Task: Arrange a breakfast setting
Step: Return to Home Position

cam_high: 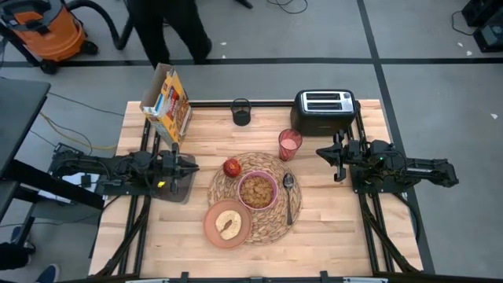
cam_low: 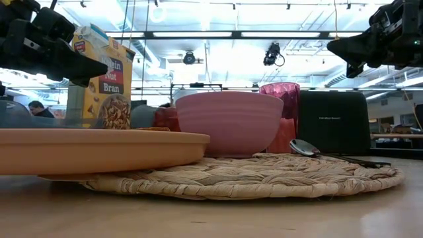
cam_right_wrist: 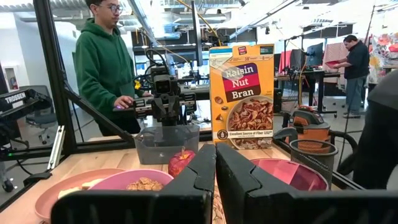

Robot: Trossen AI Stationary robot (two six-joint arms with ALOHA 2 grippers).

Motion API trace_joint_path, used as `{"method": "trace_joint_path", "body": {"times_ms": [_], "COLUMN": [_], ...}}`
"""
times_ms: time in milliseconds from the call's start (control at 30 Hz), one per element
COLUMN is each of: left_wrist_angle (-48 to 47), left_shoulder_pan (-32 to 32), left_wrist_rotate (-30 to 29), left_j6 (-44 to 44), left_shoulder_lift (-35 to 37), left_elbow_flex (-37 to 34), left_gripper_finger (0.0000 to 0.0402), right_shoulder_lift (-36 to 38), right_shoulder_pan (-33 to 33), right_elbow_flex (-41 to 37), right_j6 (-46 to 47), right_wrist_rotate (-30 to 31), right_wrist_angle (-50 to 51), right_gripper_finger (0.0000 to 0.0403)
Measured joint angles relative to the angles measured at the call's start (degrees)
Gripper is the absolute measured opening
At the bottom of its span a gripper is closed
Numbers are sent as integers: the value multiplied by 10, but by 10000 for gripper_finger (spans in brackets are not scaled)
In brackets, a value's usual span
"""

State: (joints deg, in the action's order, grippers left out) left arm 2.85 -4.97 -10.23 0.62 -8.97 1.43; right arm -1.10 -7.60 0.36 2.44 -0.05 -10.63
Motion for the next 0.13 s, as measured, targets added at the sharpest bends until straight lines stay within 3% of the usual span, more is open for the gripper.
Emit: {"method": "trace_joint_path", "body": {"times_ms": [133], "left_wrist_angle": [0], "left_shoulder_pan": [0], "left_wrist_rotate": [0], "left_j6": [0], "left_shoulder_lift": [0], "left_elbow_flex": [0], "left_gripper_finger": [50], "right_shoulder_lift": [0], "right_shoulder_pan": [0], "right_elbow_flex": [0], "right_j6": [0], "right_wrist_rotate": [0], "right_wrist_angle": [0], "right_gripper_finger": [22]}}
